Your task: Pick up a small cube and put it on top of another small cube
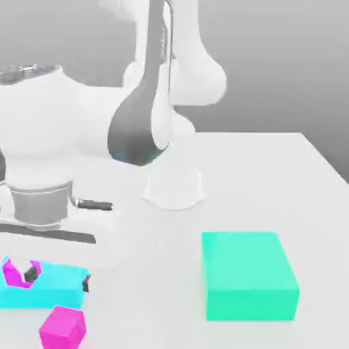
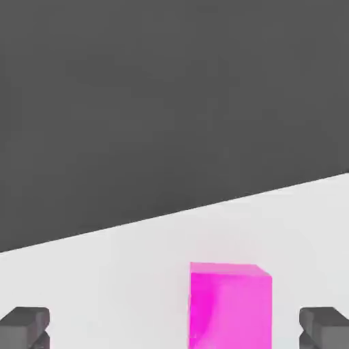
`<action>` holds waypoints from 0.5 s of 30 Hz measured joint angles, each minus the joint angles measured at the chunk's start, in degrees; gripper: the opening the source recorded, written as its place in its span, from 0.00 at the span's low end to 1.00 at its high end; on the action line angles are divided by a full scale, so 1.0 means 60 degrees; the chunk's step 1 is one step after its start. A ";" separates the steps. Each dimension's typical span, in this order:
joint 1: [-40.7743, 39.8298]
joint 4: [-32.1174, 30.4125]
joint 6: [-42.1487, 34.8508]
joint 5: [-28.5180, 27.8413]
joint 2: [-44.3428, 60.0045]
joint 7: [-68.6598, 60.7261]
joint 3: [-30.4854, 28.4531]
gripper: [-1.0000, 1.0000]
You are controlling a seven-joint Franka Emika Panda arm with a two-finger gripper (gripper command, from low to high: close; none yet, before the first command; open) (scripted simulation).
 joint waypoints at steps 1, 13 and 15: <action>-0.0072 0.0013 0.0163 0.0060 0.0344 -0.0071 0.0005 0.50; -0.0573 0.0300 0.1333 0.0596 0.1973 -0.0496 0.0546 0.00; -0.0428 0.0189 0.0927 0.0381 0.1453 -0.0337 0.0355 0.00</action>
